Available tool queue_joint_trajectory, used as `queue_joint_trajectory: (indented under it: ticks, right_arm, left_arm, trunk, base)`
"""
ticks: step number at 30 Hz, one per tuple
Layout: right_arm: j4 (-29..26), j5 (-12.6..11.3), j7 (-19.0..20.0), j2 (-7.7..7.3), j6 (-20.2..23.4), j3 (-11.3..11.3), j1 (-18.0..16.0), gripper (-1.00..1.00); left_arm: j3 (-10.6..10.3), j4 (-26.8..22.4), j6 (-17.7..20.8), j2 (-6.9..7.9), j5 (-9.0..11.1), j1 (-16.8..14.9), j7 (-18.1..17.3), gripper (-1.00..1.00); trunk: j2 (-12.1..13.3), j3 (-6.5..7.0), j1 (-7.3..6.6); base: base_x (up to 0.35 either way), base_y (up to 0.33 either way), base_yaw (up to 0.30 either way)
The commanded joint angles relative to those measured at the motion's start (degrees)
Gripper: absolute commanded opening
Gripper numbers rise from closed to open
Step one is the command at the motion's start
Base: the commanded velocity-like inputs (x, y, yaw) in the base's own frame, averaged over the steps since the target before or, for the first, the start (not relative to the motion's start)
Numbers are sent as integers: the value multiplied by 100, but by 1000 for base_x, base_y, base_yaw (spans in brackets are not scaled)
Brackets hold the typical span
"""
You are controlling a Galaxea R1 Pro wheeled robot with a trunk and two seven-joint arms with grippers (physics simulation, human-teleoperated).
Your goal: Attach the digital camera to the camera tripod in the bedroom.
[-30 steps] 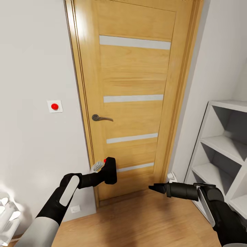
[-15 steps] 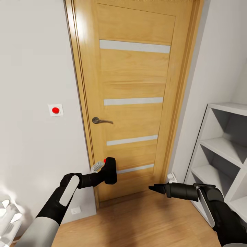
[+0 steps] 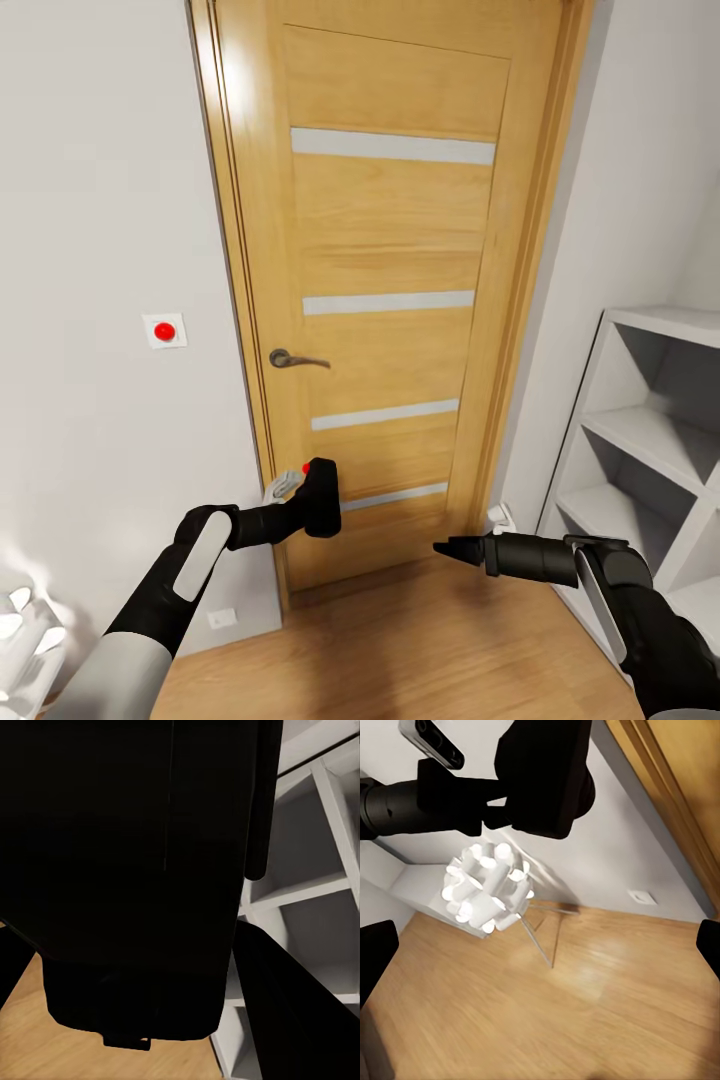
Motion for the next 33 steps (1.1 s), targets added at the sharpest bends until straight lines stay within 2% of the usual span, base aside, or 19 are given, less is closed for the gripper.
queue_joint_trajectory:
  ticks: [1,14,20,24,25,27,28,33]
  right_arm:
    - [2,-25,-3,-1,47,-1,-4,100]
    - [13,-65,-69,-1,25,-18,-4,100]
    - [25,-76,-386,6,7,-24,-4,100]
    - [93,-77,-1015,23,-5,-27,-4,100]
    - [158,-78,-1400,30,-9,-32,-4,100]
    - [222,-74,-1811,39,-11,-37,-4,100]
    - [262,-73,-2198,48,-11,-40,-4,100]
    - [276,-99,-2846,61,-2,-38,-4,100]
  left_arm:
    - [-4,-1,11,3,-35,-4,-49,-100]
    - [-4,-1,0,3,-35,-4,-42,-100]
    - [-4,-1,-12,3,-35,-4,-41,-100]
    - [-4,0,-19,3,-41,-4,-41,-100]
    - [-4,0,-21,3,-42,-4,-41,-100]
    - [-4,0,-22,3,-43,-4,-41,-100]
    - [-4,0,-24,3,-43,-4,-41,-100]
    - [-4,-1,-24,3,-44,-4,-41,-100]
  trunk:
    - [37,12,-23]
    - [559,245,-308]
    - [800,353,-440]
    - [960,425,-528]
    - [1000,443,-550]
    - [1080,479,-594]
    - [1120,496,-616]
    - [1321,586,-725]
  base:
    - [0,0,0]
    - [0,0,0]
    - [0,0,0]
    - [0,0,0]
    - [0,0,0]
    - [0,0,0]
    - [0,0,0]
    - [0,0,0]
